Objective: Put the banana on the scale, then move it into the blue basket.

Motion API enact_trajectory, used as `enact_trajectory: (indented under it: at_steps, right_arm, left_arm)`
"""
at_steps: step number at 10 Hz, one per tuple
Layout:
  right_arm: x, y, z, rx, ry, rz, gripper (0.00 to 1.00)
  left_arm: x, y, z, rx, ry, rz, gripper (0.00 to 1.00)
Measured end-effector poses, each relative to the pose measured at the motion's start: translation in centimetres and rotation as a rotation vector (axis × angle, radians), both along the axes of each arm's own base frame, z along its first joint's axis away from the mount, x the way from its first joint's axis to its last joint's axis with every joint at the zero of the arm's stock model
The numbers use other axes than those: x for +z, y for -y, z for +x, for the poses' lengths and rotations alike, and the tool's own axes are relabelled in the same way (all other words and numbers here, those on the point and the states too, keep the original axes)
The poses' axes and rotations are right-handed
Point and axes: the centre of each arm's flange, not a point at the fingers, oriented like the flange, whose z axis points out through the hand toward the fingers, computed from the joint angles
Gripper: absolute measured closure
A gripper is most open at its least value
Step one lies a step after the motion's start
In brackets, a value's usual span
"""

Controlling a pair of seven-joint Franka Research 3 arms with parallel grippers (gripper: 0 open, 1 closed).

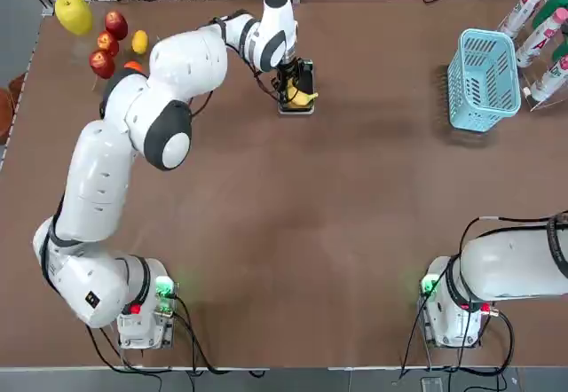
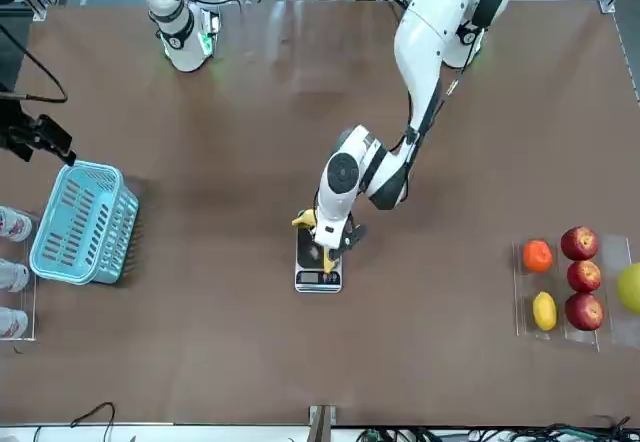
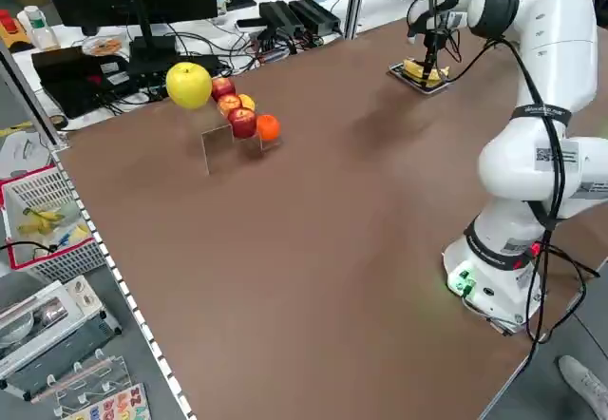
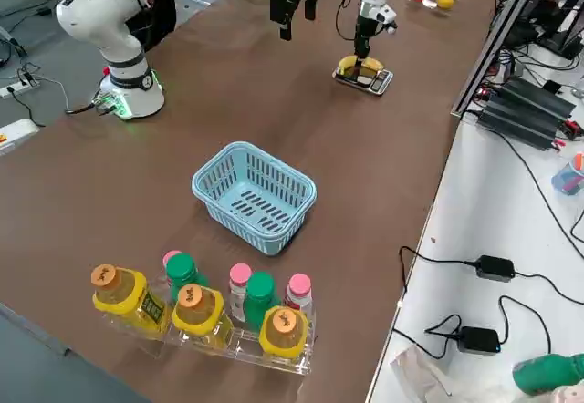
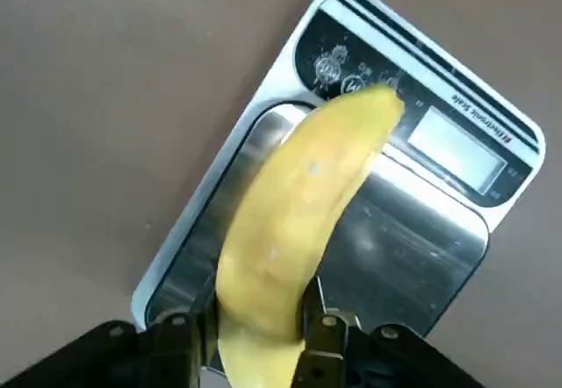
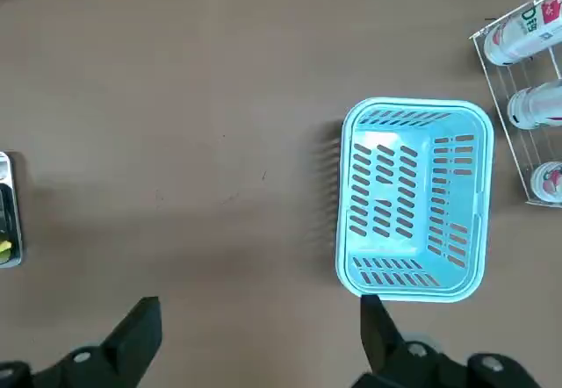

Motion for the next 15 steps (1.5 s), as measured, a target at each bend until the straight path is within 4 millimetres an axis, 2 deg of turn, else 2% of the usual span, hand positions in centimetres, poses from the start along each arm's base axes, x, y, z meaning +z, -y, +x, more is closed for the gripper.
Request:
enact_trajectory:
  at_steps: [1,3,5,6,7,8,9,10,11,12,13,15]
  right_arm:
    - [0.0,0.0,0.0,0.000,0.000,0.000,0.00]
    - [0.0,0.0,0.0,0.000,0.000,0.000,0.00]
    - [0.0,0.0,0.0,0.000,0.000,0.000,0.00]
    - [0.0,0.0,0.0,0.000,-0.001,0.000,0.00]
    - [-0.1,0.0,0.0,0.000,-0.001,0.000,0.00]
    - [0.0,-0.1,0.0,0.002,0.004,0.001,0.00]
    - [0.1,-0.8,0.2,0.013,0.011,0.027,0.00]
    - [0.1,-2.9,0.9,0.061,0.019,0.067,0.00]
    - [-0.2,-6.3,2.2,0.136,0.025,0.084,0.00]
    - [-1.1,-10.5,3.8,0.235,0.022,0.092,0.00]
    - [-2.6,-15.5,5.3,0.333,0.013,0.096,0.00]
    - [-7.4,-26.3,7.1,0.492,-0.009,0.097,0.00]
  left_arm:
    - [0.1,-0.1,0.1,0.001,0.002,0.000,0.51]
    - [0.8,0.1,0.4,0.001,0.013,-0.009,0.22]
    - [3.2,0.1,0.5,-0.003,0.003,-0.002,0.00]
    - [5.4,-0.1,0.6,-0.003,-0.006,0.006,0.00]
    - [8.5,-0.6,0.7,-0.002,-0.005,0.008,0.00]
    - [12.6,-2.0,1.0,0.011,-0.010,0.019,0.00]
    - [17.1,-5.2,2.0,0.044,-0.030,0.040,0.00]
    - [21.3,-9.5,3.1,0.088,-0.053,0.064,0.00]
    - [24.6,-14.4,4.3,0.122,-0.059,0.080,0.00]
    - [27.2,-19.5,5.5,0.117,-0.061,0.087,0.00]
    - [28.8,-24.7,6.2,0.082,-0.082,0.099,0.00]
    - [30.3,-34.4,7.3,0.002,-0.120,0.103,0.00]
